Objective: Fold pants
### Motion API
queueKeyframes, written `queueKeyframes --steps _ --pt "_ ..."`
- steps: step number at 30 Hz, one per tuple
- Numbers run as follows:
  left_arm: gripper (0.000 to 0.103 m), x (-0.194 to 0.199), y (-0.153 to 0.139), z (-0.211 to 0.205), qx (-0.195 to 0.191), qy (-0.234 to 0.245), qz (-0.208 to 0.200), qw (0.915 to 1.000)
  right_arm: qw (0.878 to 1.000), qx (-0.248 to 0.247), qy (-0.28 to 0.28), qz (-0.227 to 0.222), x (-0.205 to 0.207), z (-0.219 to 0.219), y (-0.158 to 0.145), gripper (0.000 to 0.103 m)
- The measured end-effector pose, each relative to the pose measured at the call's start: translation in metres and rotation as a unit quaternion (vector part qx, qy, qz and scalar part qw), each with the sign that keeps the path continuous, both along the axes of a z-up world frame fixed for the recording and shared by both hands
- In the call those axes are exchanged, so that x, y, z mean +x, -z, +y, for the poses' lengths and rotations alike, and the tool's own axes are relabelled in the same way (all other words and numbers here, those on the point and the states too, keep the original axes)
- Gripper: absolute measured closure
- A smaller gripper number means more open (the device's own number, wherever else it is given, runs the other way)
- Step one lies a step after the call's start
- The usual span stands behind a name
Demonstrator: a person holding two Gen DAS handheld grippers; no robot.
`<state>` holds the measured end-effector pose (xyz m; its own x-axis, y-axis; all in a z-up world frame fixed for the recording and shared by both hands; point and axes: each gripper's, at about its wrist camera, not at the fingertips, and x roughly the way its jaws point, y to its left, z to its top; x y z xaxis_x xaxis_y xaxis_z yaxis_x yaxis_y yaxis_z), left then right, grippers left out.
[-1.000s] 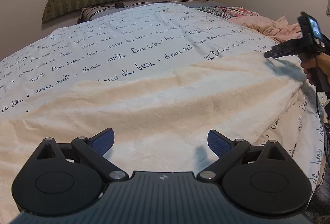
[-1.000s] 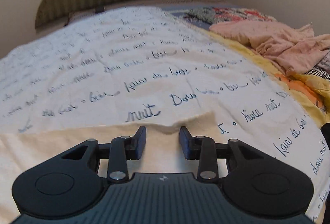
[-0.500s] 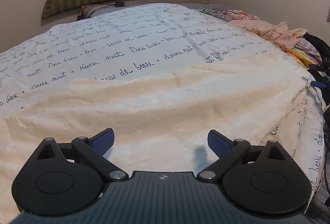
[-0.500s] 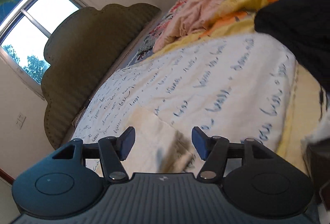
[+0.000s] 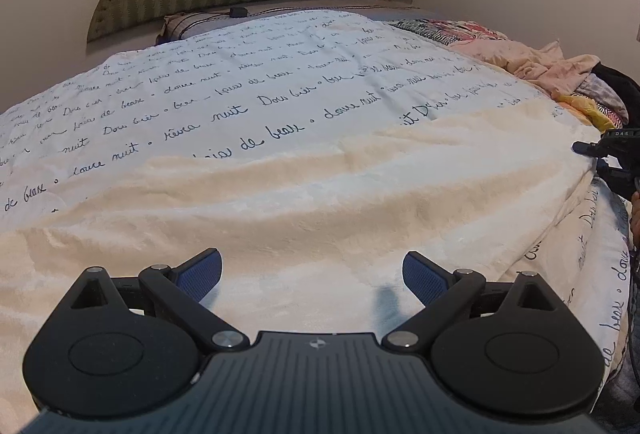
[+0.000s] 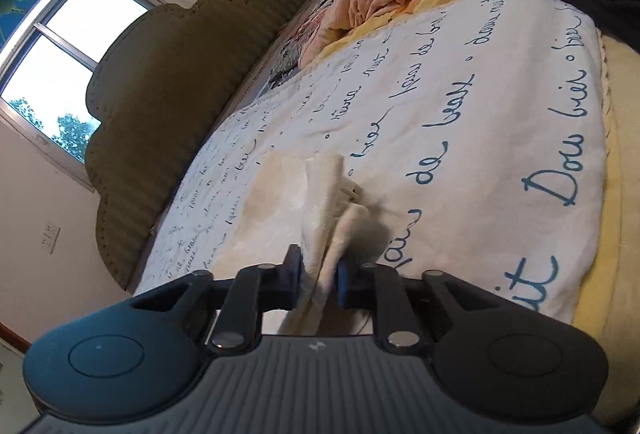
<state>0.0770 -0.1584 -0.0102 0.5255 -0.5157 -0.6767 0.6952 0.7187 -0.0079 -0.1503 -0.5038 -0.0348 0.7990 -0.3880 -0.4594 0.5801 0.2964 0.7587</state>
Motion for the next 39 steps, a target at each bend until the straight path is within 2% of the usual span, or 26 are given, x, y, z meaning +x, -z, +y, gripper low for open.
queueKeyframes --steps 2,4,6,10,15,20,23,30,35,39 --pt "0.004 0.002 -0.001 0.004 0.001 -0.012 -0.003 0.9999 1.0 -0.015 0.005 -0.004 0.002 0.004 -0.007 0.091" --pt "0.004 0.007 -0.001 0.007 -0.001 -0.029 0.001 0.9996 0.997 -0.078 -0.004 0.016 0.011 0.018 -0.028 0.091" --pt "0.004 0.014 -0.001 0.011 -0.01 -0.05 0.01 0.9987 0.986 -0.161 -0.034 0.039 0.026 0.041 -0.057 0.091" --pt "0.004 0.025 -0.002 0.023 -0.03 -0.088 0.026 0.9954 0.952 -0.281 -0.113 0.048 0.064 0.091 -0.103 0.091" --pt "0.004 0.033 -0.004 0.037 -0.034 -0.132 0.022 0.9904 0.903 -0.374 -0.208 0.045 0.107 0.164 -0.125 0.091" --pt "0.004 0.041 -0.006 0.048 -0.037 -0.172 0.019 0.9843 0.849 -0.417 -0.323 0.046 0.146 0.243 -0.11 0.091" --pt "0.004 0.044 -0.005 0.053 -0.038 -0.185 0.022 0.9818 0.82 -0.424 -0.381 0.053 0.159 0.284 -0.096 0.091" --pt "0.005 0.042 -0.008 0.057 -0.046 -0.209 0.008 0.9768 0.774 -0.457 -0.433 0.078 0.171 0.333 -0.083 0.091" --pt "0.004 0.041 -0.026 0.06 -0.073 -0.231 -0.032 0.9696 0.742 -0.484 -0.456 0.088 0.167 0.354 -0.077 0.091" --pt "0.004 0.049 -0.035 0.052 -0.076 -0.225 -0.036 0.9708 0.713 -0.492 -0.489 0.1 0.167 0.369 -0.069 0.088"
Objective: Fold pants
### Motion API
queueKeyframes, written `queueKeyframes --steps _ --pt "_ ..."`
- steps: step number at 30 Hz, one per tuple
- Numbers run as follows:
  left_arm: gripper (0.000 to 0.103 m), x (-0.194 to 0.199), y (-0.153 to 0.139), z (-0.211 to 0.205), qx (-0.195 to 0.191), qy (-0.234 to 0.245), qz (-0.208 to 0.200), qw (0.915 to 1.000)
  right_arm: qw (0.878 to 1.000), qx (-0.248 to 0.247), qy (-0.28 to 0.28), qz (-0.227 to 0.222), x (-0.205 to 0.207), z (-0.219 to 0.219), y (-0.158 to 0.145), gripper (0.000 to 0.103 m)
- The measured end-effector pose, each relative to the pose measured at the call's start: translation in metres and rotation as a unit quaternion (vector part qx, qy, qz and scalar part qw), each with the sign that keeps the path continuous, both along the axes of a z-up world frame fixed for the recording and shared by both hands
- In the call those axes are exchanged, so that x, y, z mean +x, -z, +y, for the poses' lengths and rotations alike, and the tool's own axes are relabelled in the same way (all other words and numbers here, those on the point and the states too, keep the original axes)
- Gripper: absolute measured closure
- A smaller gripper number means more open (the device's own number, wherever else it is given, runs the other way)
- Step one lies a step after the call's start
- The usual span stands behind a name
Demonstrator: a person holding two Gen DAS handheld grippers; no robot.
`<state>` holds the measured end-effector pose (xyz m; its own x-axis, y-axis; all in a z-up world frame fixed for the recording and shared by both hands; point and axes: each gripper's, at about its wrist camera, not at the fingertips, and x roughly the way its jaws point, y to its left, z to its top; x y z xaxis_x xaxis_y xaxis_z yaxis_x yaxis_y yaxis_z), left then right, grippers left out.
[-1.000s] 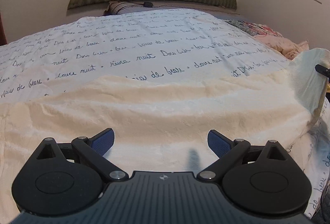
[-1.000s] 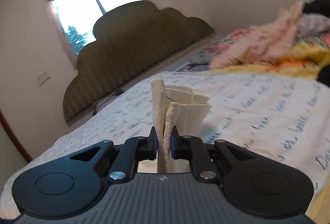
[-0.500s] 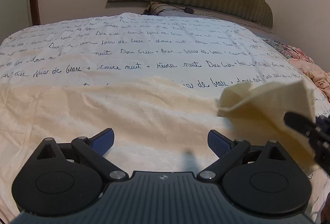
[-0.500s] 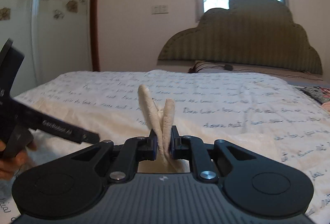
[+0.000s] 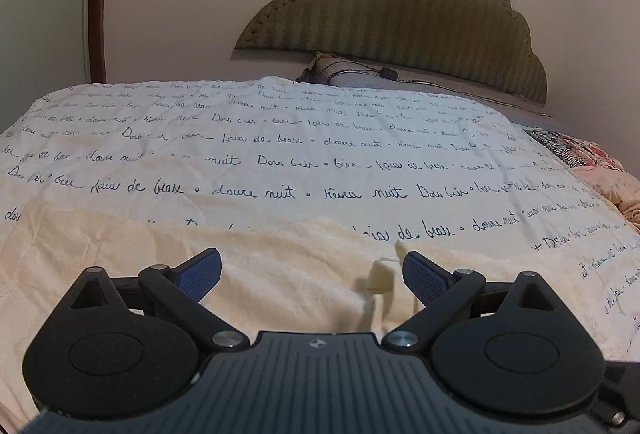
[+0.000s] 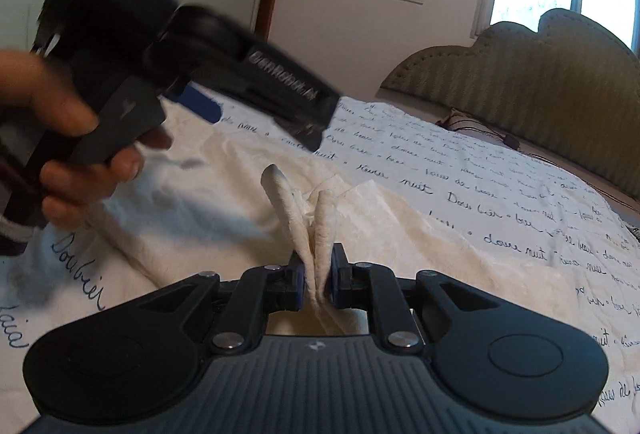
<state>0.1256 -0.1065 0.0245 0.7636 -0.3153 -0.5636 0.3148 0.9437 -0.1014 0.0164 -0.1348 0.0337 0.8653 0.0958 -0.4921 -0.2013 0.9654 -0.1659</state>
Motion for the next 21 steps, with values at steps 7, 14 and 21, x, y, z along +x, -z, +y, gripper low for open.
queueKeyframes --steps 7,14,21 --pt "0.004 0.006 -0.002 -0.03 0.01 0.045 0.006 0.9989 0.999 -0.031 -0.031 0.021 -0.018 0.008 -0.008 0.078" --pt "0.004 0.006 0.011 -0.044 0.038 0.048 0.005 0.9981 0.993 0.055 0.1 -0.016 -0.032 -0.104 -0.062 0.078" --pt "0.0 0.001 0.029 -0.065 0.087 0.093 0.007 0.9919 0.977 0.081 0.169 0.105 0.041 -0.158 -0.015 0.078"
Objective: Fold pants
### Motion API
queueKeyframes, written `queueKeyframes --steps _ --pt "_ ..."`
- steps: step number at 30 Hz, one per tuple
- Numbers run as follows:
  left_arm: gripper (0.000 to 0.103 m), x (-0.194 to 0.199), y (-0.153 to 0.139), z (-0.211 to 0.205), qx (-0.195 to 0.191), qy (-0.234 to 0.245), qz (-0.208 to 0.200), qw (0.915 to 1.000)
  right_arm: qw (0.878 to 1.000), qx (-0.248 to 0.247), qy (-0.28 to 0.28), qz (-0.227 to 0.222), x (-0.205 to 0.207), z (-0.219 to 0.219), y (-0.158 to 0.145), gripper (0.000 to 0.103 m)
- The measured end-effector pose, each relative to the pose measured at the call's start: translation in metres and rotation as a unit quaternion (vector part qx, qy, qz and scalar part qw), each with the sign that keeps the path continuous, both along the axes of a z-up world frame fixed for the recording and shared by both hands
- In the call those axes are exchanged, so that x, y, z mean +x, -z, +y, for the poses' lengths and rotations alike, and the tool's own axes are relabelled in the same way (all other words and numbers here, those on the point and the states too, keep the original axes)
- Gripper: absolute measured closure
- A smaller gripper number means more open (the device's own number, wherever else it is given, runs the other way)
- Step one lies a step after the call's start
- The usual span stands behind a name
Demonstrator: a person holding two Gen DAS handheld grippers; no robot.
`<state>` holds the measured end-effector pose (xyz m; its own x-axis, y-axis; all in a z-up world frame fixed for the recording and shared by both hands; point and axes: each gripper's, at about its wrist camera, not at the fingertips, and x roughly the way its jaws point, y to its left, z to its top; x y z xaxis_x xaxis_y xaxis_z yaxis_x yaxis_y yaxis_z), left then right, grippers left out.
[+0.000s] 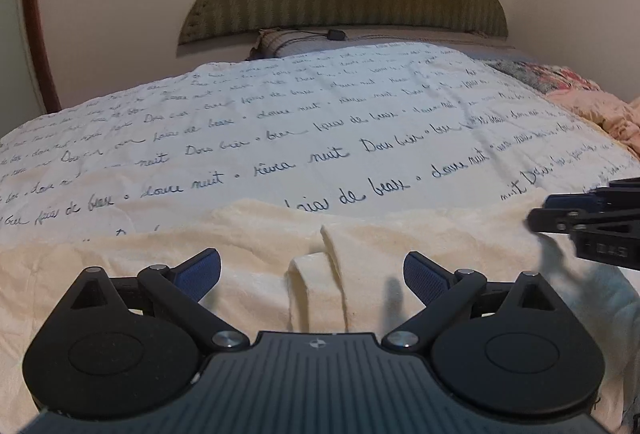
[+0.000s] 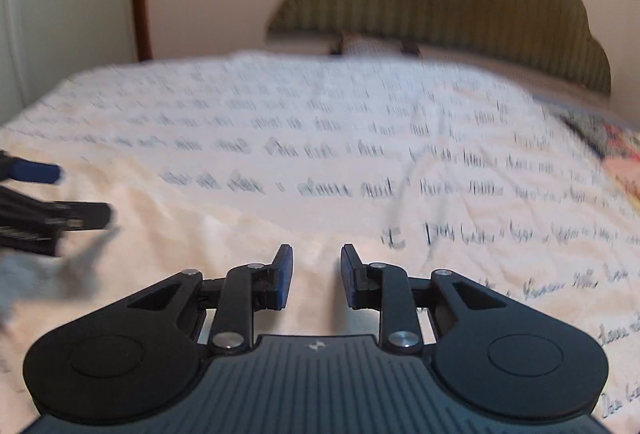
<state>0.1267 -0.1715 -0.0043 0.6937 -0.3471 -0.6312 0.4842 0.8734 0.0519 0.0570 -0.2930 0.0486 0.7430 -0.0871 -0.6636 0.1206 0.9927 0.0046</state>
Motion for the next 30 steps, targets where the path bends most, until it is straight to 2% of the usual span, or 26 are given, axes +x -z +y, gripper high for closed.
queueKeyframes --steps 2,3,4,6,9,11,13,15,16,18,19,21,23,24,27,30 --pt "0.001 0.009 0.015 -0.011 0.039 0.011 0.022 0.9989 0.999 -0.01 0.0 0.037 0.012 0.005 0.02 0.078" --pt "0.002 0.012 0.021 -0.013 0.051 0.006 0.03 0.9982 0.999 -0.019 0.001 0.039 0.011 0.009 0.022 0.078" --pt "0.005 0.012 0.021 -0.009 0.044 0.005 0.034 0.9985 0.999 -0.028 0.002 0.036 0.008 0.013 0.019 0.078" --pt "0.004 0.005 0.013 0.002 0.016 -0.003 0.019 0.9997 0.999 -0.044 0.001 0.019 -0.008 0.023 0.008 0.078" --pt "0.003 -0.006 -0.004 0.01 -0.008 0.009 -0.004 0.9999 0.999 -0.036 -0.013 -0.01 -0.036 0.029 -0.009 0.078" --pt "0.003 -0.012 -0.009 0.007 -0.022 0.034 0.009 0.9991 0.999 -0.03 -0.015 -0.011 -0.052 0.031 -0.01 0.078" --pt "0.003 -0.019 -0.006 0.001 -0.036 0.068 0.029 0.9967 1.0 -0.019 -0.009 0.002 -0.065 0.03 0.001 0.078" --pt "0.002 -0.022 0.003 -0.012 -0.031 0.093 0.048 0.994 1.0 0.007 0.003 0.011 -0.066 0.023 0.02 0.078" --pt "0.003 -0.023 0.011 -0.019 -0.017 0.099 0.051 0.9936 1.0 0.02 0.014 -0.001 -0.071 0.021 0.023 0.078" --pt "0.006 -0.025 0.024 -0.025 0.02 0.089 0.043 0.9949 0.999 0.028 0.031 -0.019 -0.083 0.022 0.015 0.077" --pt "0.008 -0.026 0.025 -0.023 0.023 0.084 0.043 0.9953 0.999 0.017 0.037 -0.031 -0.09 0.024 0.009 0.077" --pt "0.007 -0.029 0.017 -0.01 -0.018 0.079 0.041 0.9958 0.998 -0.003 0.037 -0.043 -0.106 0.029 -0.002 0.077" --pt "0.005 -0.03 0.01 -0.004 -0.047 0.08 0.038 0.995 0.999 0.01 0.019 -0.03 -0.112 0.028 -0.002 0.077" --pt "0.001 -0.03 0.011 -0.005 -0.046 0.082 0.038 0.9949 1.0 0.016 0.012 -0.018 -0.112 0.027 0.003 0.077" --pt "0.007 -0.028 0.025 -0.013 -0.001 0.071 0.05 0.9962 0.999 0.026 0.021 -0.009 -0.112 0.028 0.016 0.077" --pt "0.005 -0.033 0.022 -0.004 -0.016 0.07 0.038 0.9967 0.999 0.02 0.029 -0.037 -0.112 0.035 0.007 0.077"
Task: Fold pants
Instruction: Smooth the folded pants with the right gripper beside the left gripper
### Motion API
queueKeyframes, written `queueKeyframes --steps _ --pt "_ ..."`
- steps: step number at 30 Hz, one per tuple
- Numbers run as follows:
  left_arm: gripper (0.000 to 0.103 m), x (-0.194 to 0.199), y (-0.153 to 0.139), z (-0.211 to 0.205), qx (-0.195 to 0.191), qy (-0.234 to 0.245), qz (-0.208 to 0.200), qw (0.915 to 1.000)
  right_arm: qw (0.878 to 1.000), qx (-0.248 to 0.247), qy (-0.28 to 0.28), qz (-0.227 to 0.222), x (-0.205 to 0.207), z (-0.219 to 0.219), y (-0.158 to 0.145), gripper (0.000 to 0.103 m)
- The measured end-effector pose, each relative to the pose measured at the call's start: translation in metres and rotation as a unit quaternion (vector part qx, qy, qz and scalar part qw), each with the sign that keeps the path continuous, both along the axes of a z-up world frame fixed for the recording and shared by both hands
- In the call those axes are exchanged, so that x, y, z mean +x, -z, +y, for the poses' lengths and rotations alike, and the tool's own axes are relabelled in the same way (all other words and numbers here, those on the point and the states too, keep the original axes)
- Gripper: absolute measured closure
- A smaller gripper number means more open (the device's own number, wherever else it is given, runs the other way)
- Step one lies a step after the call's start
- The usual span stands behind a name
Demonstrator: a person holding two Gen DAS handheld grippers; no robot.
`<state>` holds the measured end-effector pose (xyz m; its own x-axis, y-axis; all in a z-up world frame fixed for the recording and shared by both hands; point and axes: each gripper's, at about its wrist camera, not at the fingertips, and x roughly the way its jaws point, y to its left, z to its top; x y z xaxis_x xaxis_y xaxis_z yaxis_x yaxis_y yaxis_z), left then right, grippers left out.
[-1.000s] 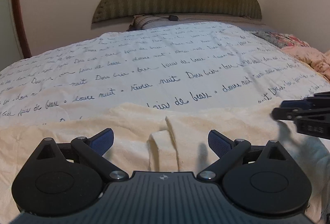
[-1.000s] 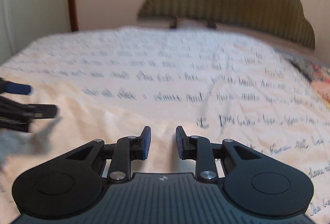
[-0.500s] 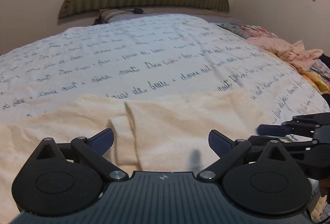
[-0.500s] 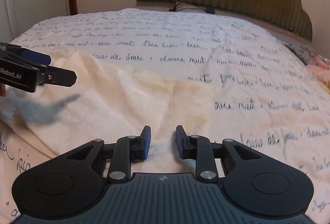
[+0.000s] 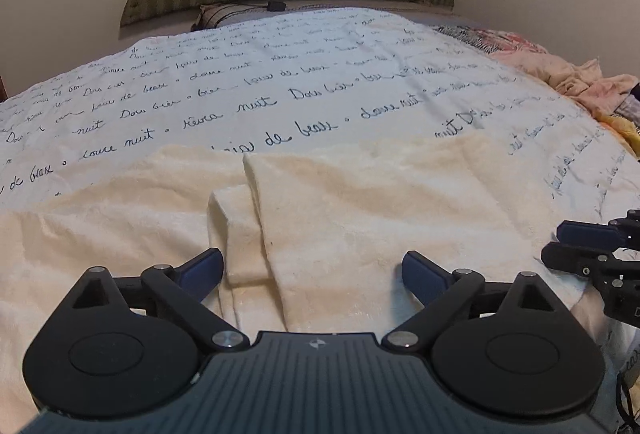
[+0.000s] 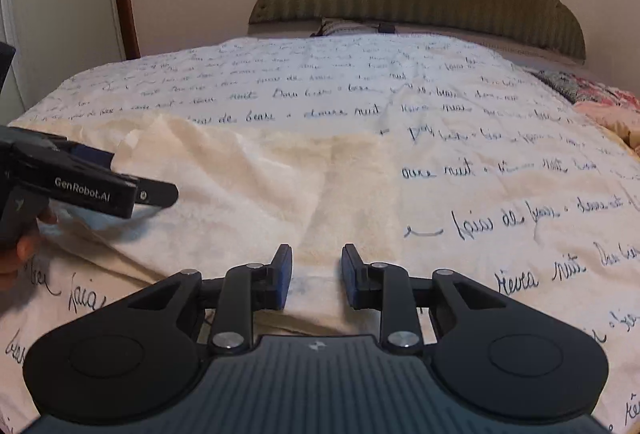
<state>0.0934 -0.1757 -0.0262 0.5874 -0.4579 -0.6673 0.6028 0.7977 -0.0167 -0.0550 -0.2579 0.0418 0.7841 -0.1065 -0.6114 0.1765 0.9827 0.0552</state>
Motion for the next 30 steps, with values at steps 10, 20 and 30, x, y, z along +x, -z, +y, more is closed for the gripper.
queueKeyframes --steps 10,20,30 --pt "0.005 0.029 -0.007 -0.02 0.017 -0.03 -0.009 0.9994 0.999 0.015 -0.025 -0.025 0.026 0.023 -0.005 0.076" --pt "0.005 0.036 -0.002 -0.013 0.032 -0.057 -0.005 0.9979 1.0 0.002 -0.023 -0.001 0.036 0.032 0.004 0.061" --pt "0.002 0.03 0.002 -0.005 0.047 -0.056 -0.014 0.9972 1.0 0.001 -0.023 0.008 0.038 0.042 0.012 0.035"
